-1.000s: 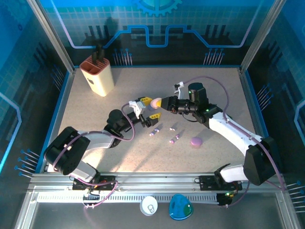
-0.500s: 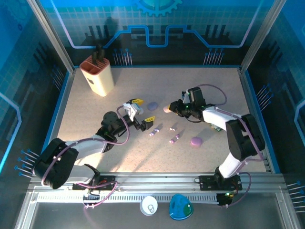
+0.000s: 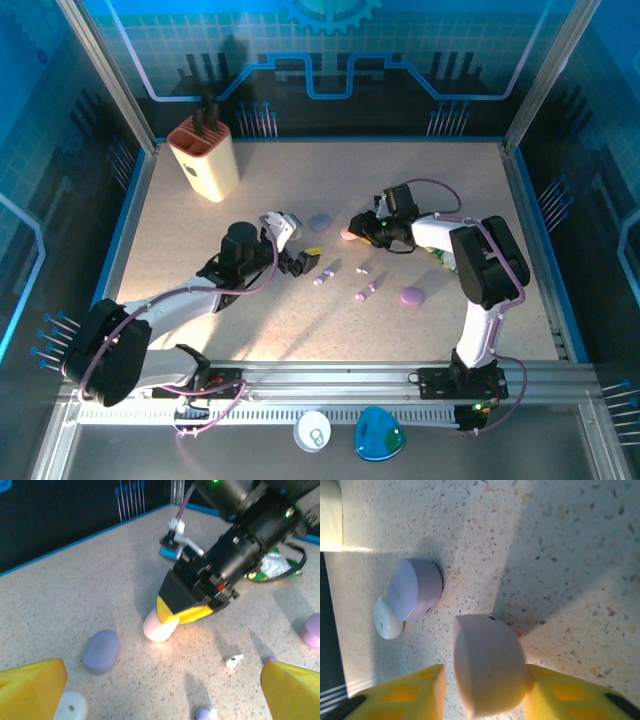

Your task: Insert wireless bluetooth earbuds into charging case

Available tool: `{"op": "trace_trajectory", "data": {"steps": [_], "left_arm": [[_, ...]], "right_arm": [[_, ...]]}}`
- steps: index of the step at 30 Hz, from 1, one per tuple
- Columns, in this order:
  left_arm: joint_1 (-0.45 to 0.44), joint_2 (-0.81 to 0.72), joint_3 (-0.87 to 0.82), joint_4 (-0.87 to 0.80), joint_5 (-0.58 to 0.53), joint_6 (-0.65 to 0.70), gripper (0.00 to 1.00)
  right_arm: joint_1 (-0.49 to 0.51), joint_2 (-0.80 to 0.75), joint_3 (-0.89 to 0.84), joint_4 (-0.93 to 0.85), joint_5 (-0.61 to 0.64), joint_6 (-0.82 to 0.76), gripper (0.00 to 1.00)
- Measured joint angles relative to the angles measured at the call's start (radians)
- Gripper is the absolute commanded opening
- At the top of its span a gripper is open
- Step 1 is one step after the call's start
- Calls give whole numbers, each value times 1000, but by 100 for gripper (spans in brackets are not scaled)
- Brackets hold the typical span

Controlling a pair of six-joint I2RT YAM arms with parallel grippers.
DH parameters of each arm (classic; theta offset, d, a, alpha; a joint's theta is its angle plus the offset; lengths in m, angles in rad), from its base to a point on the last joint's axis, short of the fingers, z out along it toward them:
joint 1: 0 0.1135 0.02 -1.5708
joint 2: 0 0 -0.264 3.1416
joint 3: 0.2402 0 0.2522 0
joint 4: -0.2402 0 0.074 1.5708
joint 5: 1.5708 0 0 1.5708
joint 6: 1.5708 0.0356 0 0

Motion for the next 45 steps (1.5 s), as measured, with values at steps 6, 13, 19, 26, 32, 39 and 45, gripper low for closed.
{"op": "trace_trajectory", "data": {"steps": [6, 13, 19, 26, 32, 39, 45], "left_arm": [[0, 60, 171, -219, -36, 33, 99], [0, 269, 448, -504, -77, 110, 99], [0, 518, 800, -839, -124, 156, 95], [0, 787, 1168, -1167, -209, 137, 79], [-8, 991, 1429, -1384, -256, 131, 79], [-23, 1137, 1622, -1536, -303, 134, 75], [-23, 1210, 1709, -1589, -315, 135, 73]], "right_arm": [[-3, -111, 0, -108, 45, -101, 66], [-4, -376, -74, -203, 121, -205, 67], [-22, -544, -206, -269, 166, -243, 68], [-71, -629, -311, -308, 172, -256, 68], [-114, -629, -329, -308, 161, -273, 68], [-138, -629, -329, -307, 133, -298, 68], [-151, -631, -333, -307, 111, -306, 68]]}}
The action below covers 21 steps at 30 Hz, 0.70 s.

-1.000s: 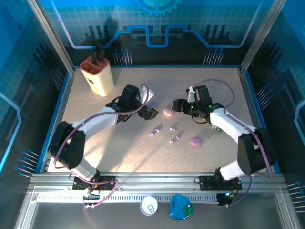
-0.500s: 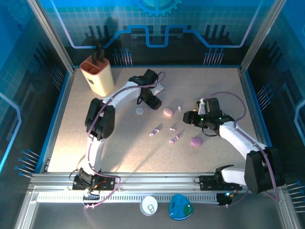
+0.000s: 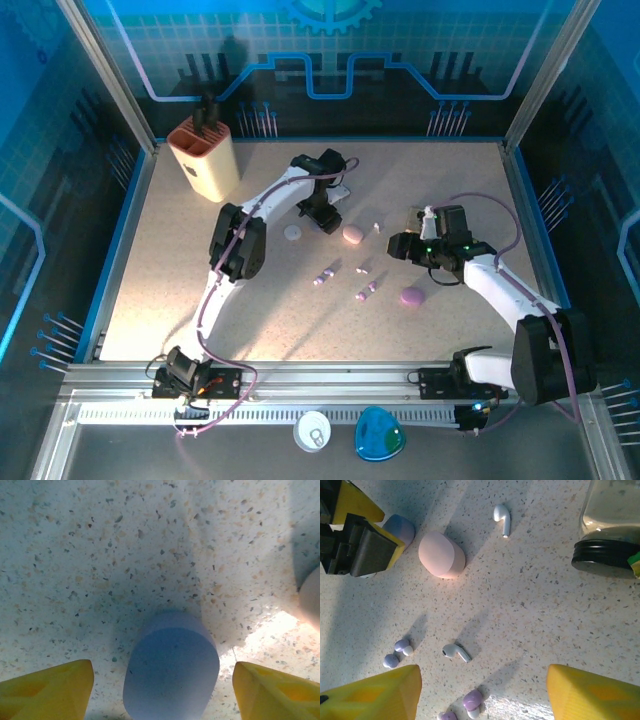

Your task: Insert wireless bluetooth earbuds into charging case

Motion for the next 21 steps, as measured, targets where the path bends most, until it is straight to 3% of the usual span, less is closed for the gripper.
{"op": "trace_trajectory", "data": {"steps": [6, 16, 21], "left_arm": [[0, 42, 34, -14, 6, -2, 66], [0, 73, 77, -14, 37, -10, 44], [0, 73, 77, -11, 38, -32, 43]], "right_arm": [[-19, -20, -22, -1, -8, -8, 68], [-55, -70, -40, -6, -27, -15, 68], [-58, -74, -43, -8, -31, -15, 68]]}}
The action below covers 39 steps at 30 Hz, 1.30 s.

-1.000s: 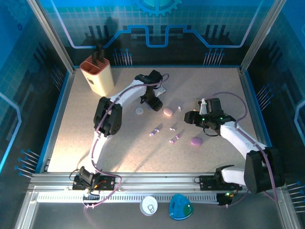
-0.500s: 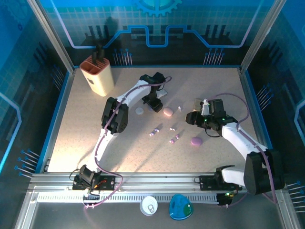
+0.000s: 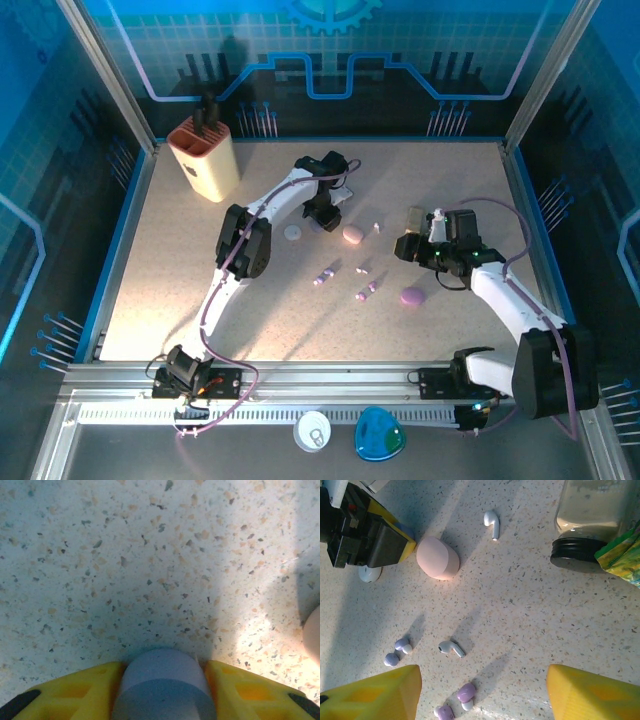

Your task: Insert wireless bluetooth earbuds into charging case

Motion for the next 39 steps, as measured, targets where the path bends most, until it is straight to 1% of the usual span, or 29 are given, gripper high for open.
{"op": "trace_trajectory", "data": {"steps": [3, 5, 11, 12, 14, 16, 19, 23, 27, 32, 34, 39], "left_arm": [[0, -6, -13, 16, 0, -47, 43], [0, -34, -64, 55, -1, -85, 41], [0, -187, -301, 202, 0, -274, 40], [0, -234, -360, 246, 1, -314, 37], [0, -332, -481, 335, 9, -392, 39], [3, -465, -624, 450, 39, -502, 39], [8, -637, -793, 616, 88, -661, 38], [14, -806, -963, 808, 129, -866, 39], [15, -951, -1178, 1033, 171, -1125, 37], [8, -1032, -1398, 1294, 192, -1444, 37], [-4, -1040, -1447, 1364, 192, -1557, 38], [-43, -1063, -1506, 1486, 175, -1760, 38]], "right_arm": [[0, -16, -3, -1, 2, -8, 68], [0, -37, -7, 2, 3, -18, 68], [32, -122, -44, 74, 9, -45, 67], [47, -132, -50, 85, 18, -49, 67], [85, -143, -56, 111, 45, -57, 67], [133, -147, -56, 137, 80, -71, 67], [185, -150, -58, 188, 118, -82, 67], [241, -159, -80, 294, 151, -89, 67], [301, -158, -99, 416, 166, -101, 67], [375, -127, -101, 589, 171, -127, 69], [400, -98, -101, 655, 167, -146, 70], [447, -15, -85, 725, 159, -194, 71]]}}
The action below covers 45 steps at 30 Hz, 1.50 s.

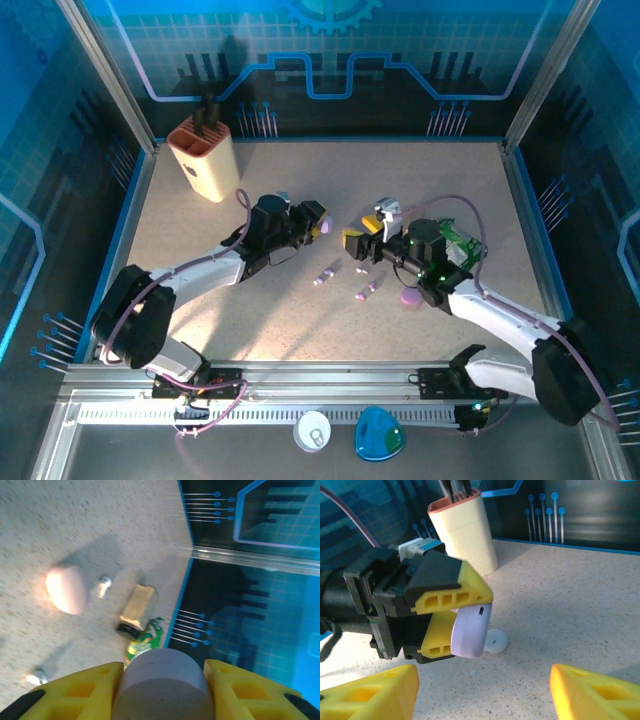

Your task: Insert wireless bluetooth earbuds into charging case

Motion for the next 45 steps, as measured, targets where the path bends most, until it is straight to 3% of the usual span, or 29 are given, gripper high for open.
{"op": "trace_trajectory", "data": {"steps": [7, 21, 28, 30, 34, 36, 41, 45], "left_arm": [[-26, -31, -26, 64, -25, -148, 38], [-39, -35, -26, 114, -12, -194, 38], [-39, -34, -26, 141, -12, -207, 39], [-39, -34, -27, 143, -17, -207, 49], [-40, -34, -34, 177, -18, -209, 85], [-40, -34, -35, 189, -25, -195, 97], [-34, -34, -57, 244, -78, -63, 99], [2, -32, -119, 378, -87, 126, 99]], "right_arm": [[27, 102, 56, 66, -15, -3, 70], [27, 222, 140, 106, -38, 27, 58], [32, 237, 156, 105, -59, 28, 30], [31, 237, 156, 105, -57, 23, 26], [31, 230, 158, 86, -56, 23, 23], [31, 219, 158, 66, -56, 32, 22], [0, 163, 169, -27, -69, 94, 18], [-56, 124, 217, -170, -90, 168, 17]]}}
